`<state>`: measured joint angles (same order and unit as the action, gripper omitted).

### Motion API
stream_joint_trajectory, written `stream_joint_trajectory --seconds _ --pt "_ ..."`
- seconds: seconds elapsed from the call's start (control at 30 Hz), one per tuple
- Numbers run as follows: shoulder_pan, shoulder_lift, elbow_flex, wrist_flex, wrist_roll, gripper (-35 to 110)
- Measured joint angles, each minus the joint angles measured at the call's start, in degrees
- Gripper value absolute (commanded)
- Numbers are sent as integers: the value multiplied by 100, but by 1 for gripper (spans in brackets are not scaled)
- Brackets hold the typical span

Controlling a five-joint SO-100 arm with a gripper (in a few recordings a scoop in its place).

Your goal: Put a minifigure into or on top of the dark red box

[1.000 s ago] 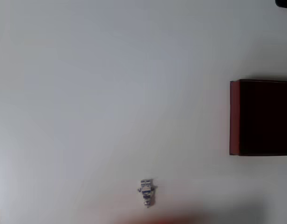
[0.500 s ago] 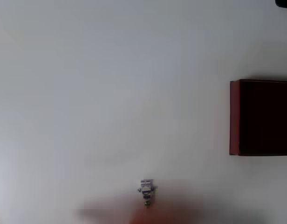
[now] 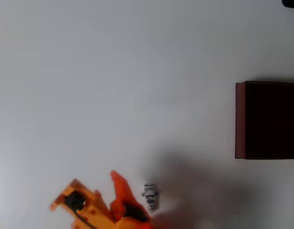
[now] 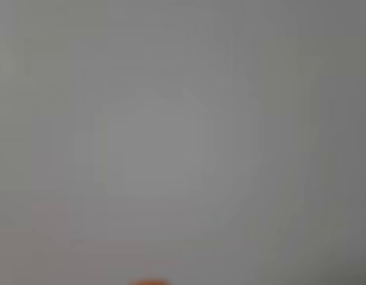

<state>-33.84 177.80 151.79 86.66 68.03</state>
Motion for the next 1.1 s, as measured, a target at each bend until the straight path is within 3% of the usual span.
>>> stream_joint_trajectory --seconds 0.13,0.37,0.47,0.73,0.9,1.1 --pt "352 -1441 -554 598 1063 27" --pt "-185 -2074 -448 1143 4131 30" --pt "79 -2593 -448 1125 4219 30" --pt "1292 -3059 70 -105 3243 32" --pt "2136 -3164 281 -167 2663 32" --pt "2382 -3568 308 -123 2628 32"
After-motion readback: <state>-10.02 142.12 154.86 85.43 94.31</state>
